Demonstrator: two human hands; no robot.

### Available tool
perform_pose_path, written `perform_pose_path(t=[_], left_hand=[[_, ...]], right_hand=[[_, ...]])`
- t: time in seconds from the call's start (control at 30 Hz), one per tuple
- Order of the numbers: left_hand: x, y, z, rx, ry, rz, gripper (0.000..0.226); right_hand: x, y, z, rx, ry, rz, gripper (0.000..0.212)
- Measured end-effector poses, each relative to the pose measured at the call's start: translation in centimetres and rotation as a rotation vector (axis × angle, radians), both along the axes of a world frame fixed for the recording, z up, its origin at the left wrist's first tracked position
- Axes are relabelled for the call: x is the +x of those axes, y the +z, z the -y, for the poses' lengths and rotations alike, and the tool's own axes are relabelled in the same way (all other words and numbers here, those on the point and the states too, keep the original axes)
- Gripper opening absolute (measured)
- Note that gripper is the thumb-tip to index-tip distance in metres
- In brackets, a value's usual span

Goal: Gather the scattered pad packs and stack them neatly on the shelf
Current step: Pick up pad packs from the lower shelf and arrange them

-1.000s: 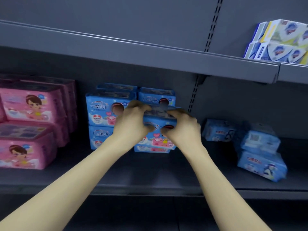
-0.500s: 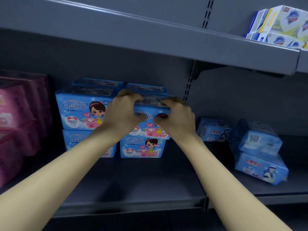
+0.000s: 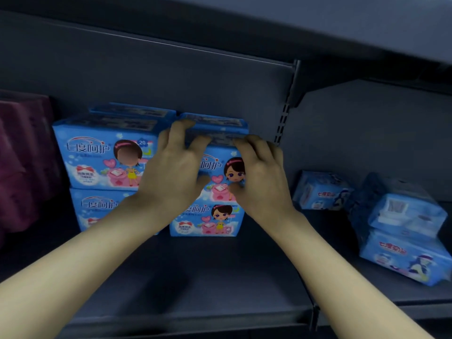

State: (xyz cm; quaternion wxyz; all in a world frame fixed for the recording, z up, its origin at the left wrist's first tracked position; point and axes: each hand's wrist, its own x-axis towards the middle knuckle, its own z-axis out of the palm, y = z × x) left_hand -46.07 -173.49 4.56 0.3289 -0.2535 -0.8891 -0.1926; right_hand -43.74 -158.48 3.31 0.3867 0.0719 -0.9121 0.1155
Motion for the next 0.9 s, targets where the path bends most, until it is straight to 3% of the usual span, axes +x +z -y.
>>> perform_pose_path(t=[0.17,0.37,0.9], left_hand=[[-0.4,0.3,-0.3,-0.111,0.005,-0.053,0.063],[-1.7,0.8,-0.3,-0.295,0.105,-0.142,0.064],[-2.6,0.1,-0.5,-0.305,0.12,-0.269,0.072]], right_hand=[[-1.1,-0.3,0.1,0.025,0.023,-0.134,0.071],[-1.5,0.7,0.6,-0.005,0.005,0.052,0.066],[-1.6,1.1,0.5,0.022,-0.044,0.153,0.065]])
